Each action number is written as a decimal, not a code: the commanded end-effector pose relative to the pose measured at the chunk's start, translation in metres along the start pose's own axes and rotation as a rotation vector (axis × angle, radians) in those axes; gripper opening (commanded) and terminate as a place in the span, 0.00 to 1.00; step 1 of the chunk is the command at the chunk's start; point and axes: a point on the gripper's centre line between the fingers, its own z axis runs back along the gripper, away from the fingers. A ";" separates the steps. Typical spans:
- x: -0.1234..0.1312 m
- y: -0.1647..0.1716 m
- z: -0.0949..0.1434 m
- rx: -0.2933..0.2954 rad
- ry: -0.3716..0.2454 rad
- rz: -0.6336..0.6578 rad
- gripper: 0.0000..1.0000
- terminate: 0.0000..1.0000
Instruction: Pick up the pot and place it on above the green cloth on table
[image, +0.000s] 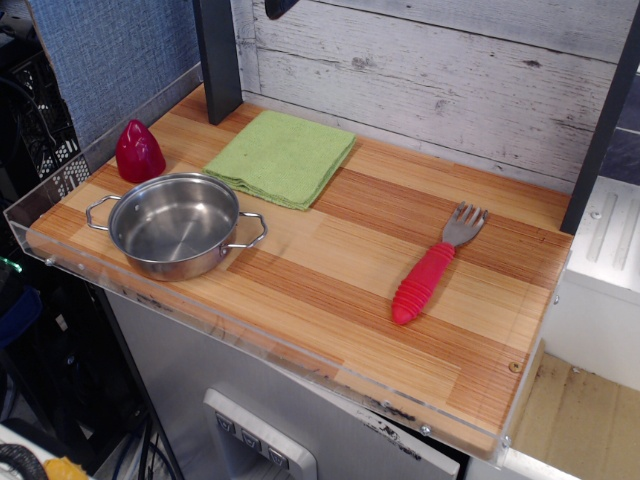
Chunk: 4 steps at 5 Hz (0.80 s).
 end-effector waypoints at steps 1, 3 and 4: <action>0.000 0.000 0.000 0.000 0.000 0.000 1.00 0.00; -0.019 0.033 0.011 -0.038 0.003 -0.084 1.00 0.00; -0.044 0.047 0.004 0.004 0.047 -0.140 1.00 0.00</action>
